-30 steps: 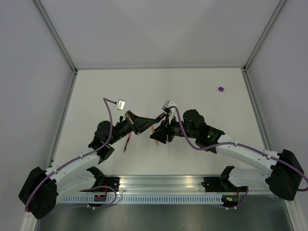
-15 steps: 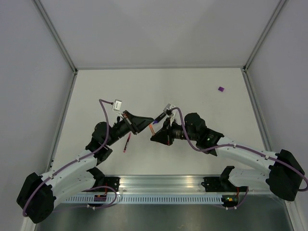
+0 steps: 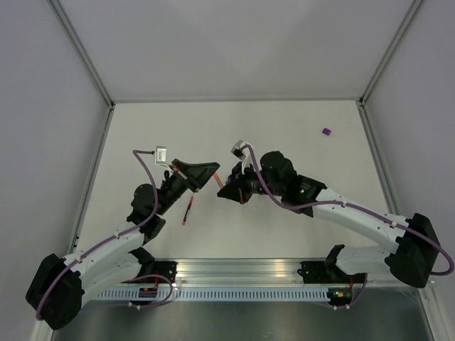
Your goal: Insert the pens into the pen caps
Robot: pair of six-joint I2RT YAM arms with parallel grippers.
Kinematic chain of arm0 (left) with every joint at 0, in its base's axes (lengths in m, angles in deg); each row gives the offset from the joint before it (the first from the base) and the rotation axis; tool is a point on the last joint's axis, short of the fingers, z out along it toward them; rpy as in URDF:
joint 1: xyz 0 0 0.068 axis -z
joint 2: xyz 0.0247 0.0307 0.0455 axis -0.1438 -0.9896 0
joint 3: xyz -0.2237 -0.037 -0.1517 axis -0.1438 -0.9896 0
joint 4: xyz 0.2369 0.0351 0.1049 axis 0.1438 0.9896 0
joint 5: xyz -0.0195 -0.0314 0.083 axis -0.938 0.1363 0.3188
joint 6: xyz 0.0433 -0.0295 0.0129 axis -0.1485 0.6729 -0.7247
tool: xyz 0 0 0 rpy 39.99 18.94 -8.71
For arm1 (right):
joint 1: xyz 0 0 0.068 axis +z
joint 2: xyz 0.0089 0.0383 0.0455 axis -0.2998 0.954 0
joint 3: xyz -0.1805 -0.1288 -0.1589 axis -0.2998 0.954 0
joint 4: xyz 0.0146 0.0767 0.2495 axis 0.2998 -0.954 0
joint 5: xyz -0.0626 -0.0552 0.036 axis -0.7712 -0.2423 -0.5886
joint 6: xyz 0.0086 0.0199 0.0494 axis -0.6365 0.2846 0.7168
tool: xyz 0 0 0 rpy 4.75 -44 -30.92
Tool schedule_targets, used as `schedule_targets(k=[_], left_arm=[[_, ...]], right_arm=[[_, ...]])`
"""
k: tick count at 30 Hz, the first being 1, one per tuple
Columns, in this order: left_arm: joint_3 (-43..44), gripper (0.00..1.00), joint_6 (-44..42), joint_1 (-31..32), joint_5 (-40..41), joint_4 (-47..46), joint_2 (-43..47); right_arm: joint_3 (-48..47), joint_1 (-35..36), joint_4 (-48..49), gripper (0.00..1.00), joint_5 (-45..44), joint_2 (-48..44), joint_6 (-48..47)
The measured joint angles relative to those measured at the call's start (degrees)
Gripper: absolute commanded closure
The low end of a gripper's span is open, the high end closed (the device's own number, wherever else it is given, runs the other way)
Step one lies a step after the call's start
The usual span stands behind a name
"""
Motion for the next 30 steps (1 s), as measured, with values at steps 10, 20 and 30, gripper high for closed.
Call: schedule_targets(k=[10, 20, 30], left_arm=[[-1.22, 0.98, -0.52, -0.46, 8.11, -6.84, -4.22], [2.73, 0.46, -4.15, 0.37, 9.18, 7.26, 0.11], [9.55, 0.00, -9.40, 2.64, 7.87, 23.21, 5.55]], right_arm=[[-14.56, -1.62, -14.86, 1.00, -0.63, 9.38, -3.80], [-10.71, -2.82, -9.35, 1.00, 1.73, 9.57, -7.45], [5.35, -6.45, -4.66, 1.00, -8.22, 5.11, -4.50]])
